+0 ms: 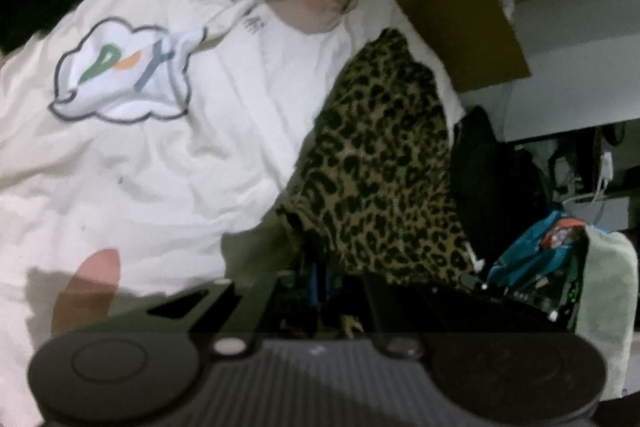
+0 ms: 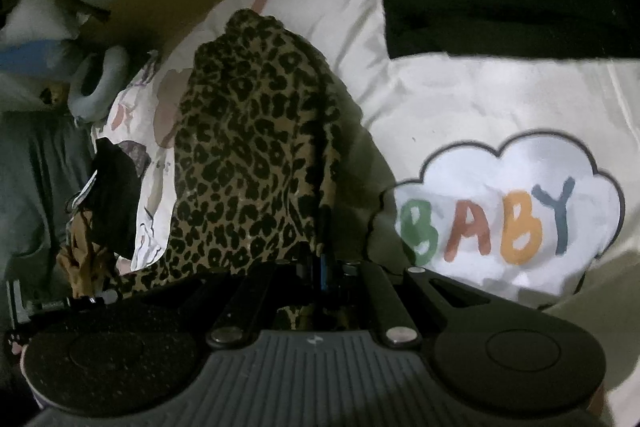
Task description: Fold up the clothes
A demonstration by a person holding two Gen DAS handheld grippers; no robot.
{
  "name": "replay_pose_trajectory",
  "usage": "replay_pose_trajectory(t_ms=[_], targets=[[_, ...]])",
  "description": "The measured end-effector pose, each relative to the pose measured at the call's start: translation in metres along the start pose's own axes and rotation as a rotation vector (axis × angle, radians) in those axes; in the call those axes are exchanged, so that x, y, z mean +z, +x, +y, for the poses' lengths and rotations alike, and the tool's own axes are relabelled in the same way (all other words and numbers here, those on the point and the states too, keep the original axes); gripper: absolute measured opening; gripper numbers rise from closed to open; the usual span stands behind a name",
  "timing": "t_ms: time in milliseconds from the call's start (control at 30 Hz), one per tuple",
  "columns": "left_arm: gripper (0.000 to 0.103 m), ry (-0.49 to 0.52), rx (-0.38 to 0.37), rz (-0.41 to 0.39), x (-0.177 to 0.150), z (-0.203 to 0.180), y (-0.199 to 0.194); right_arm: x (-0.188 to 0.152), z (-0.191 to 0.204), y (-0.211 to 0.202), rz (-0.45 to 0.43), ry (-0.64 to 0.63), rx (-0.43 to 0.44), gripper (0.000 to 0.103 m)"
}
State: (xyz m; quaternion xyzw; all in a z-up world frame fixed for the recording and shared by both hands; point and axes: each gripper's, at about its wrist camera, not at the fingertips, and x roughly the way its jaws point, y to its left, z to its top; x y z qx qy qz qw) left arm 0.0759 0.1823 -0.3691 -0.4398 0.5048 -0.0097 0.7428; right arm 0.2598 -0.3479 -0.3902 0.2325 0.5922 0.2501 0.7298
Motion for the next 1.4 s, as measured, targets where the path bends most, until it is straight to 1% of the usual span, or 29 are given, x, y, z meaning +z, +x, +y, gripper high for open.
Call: replay_pose_trajectory(t_ms=[267,400,767,1067,1333,1400], targets=[[0.003,0.024,-0.078,-0.072,0.026,-0.028,-0.013,0.021,0.009,-0.011,-0.062,-0.011,0.021,0.001],[0.003,0.037,-0.089,-0.086,0.040,-0.034,-0.008,0.030,0.005,-0.008,-0.075,0.002,0.021,0.001],[0.003,0.022,-0.101,-0.090,0.063,-0.020,0.025,0.049,-0.004,0.012,-0.086,0.011,0.034,0.001],[0.003,-0.001,-0.114,-0.136,0.096,-0.002,0.053,0.080,-0.011,0.041,-0.113,0.030,0.039,0.001],[0.003,-0.050,-0.098,-0.196,0.112,0.017,0.073,0.092,-0.015,0.060,-0.122,0.060,0.036,0.001],[0.003,-0.048,-0.075,-0.190,0.112,0.023,0.079,0.095,-0.016,0.064,-0.124,0.067,0.035,0.001]])
